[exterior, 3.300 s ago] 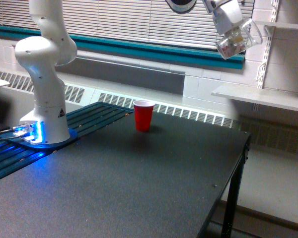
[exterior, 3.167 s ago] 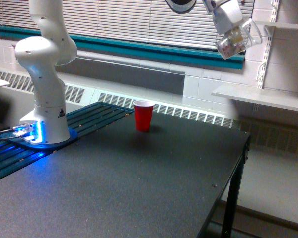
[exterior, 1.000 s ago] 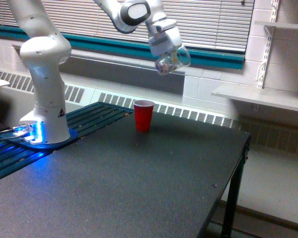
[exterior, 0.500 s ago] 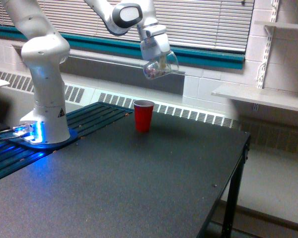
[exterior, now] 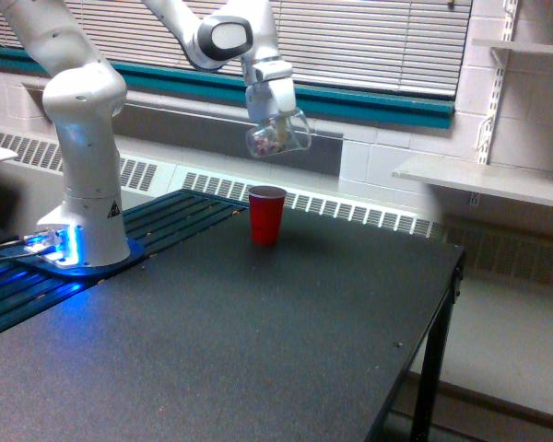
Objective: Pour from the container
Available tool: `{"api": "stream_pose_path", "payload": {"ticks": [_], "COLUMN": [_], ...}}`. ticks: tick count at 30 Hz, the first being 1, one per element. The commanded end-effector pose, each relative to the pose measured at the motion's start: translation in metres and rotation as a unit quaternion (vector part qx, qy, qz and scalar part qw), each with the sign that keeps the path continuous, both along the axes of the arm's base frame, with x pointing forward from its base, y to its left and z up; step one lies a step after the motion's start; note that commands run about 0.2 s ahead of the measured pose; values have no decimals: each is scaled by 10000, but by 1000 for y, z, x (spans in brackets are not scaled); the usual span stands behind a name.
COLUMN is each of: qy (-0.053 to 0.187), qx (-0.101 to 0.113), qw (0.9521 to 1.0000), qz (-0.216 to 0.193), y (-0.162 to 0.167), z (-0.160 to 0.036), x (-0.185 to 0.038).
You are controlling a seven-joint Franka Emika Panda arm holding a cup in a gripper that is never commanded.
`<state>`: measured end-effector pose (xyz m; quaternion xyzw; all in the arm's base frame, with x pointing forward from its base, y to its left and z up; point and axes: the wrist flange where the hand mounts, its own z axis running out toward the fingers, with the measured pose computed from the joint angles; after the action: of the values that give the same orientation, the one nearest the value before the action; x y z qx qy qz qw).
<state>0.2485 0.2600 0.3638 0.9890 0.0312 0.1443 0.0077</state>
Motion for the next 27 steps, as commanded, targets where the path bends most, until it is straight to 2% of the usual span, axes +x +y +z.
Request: {"api": "stream_pose_path", "payload": {"ticks": [1, 17, 27], "qy": [169, 679, 893], "qx": [-43, -287, -470], "qw": [9998, 9971, 9948], "qz": [-126, -176, -169], "y": [1, 0, 1], "z": [-11, -44, -58], "x": [-20, -60, -67]}}
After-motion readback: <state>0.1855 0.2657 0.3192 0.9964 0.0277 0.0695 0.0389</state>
